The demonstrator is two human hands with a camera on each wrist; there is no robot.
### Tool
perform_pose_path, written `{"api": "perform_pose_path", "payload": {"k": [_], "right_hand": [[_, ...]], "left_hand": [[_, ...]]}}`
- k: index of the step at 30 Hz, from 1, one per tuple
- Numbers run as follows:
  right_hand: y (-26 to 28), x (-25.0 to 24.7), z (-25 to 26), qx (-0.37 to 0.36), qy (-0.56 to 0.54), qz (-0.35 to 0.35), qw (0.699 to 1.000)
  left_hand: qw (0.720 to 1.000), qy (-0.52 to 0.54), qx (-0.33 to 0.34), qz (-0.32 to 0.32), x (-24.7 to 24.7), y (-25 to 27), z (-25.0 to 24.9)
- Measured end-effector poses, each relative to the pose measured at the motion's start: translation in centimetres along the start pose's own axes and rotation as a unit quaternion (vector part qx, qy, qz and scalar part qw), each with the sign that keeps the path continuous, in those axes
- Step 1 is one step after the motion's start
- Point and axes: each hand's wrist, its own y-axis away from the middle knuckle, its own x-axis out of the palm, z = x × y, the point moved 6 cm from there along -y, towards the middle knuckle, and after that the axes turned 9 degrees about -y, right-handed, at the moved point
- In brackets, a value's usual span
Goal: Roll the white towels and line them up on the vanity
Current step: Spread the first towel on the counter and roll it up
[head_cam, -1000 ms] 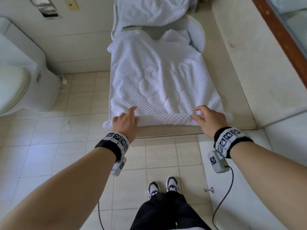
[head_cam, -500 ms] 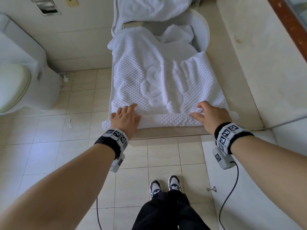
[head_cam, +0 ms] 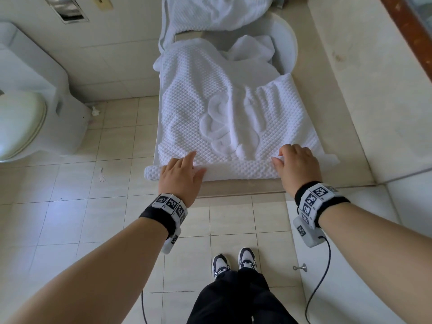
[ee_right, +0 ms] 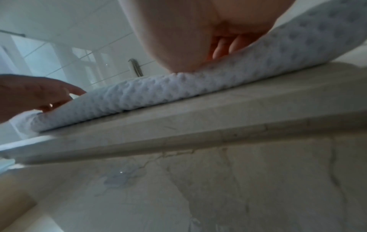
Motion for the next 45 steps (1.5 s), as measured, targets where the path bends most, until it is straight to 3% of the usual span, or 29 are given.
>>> {"api": "perform_pose_path", "payload": {"k": [3, 9, 17, 24, 31, 35, 40, 45], "right_hand": [[1.6, 0.3, 0.1, -0.014, -0.028, -0.011, 0.999], [2.9, 1.0, -0.3, -0.065, -0.006, 0.042, 0.997], [3.1, 1.5, -0.8, -0.094, 0.022, 0.042, 0.994], [2.4, 1.2, -1.1, -0.112, -0.014, 0.008, 0.994], [2.4, 0.9, -0.8, -0.110, -0.037, 0.004, 0.993], [2.2, 0.7, -0.9, -0.122, -0.055, 0.059, 0.989], [0.5, 0.6, -1.3, -0.053, -0.102, 0.194, 0.974], [-0.5, 0.8, -1.6, 0.014, -0.136, 0.235, 0.962]], "left_hand": [[1.000, 0.018, 0.018, -0.002, 0.4, 1.3, 0.6], [0.996, 0.002, 0.074, -0.045, 0.3, 2.0, 0.3], [0.996, 0.006, 0.067, -0.055, 0.7, 1.5, 0.6], [0.998, 0.027, 0.040, -0.033, 1.1, 0.4, 0.8], [0.996, -0.062, 0.071, 0.008, 0.7, -0.1, 1.0], [0.991, -0.085, 0.088, 0.046, 0.1, 0.0, 1.1], [0.985, -0.079, 0.088, 0.125, 0.2, -1.1, 1.2], [0.984, -0.084, 0.079, 0.137, 0.3, -1.5, 1.3]]}}
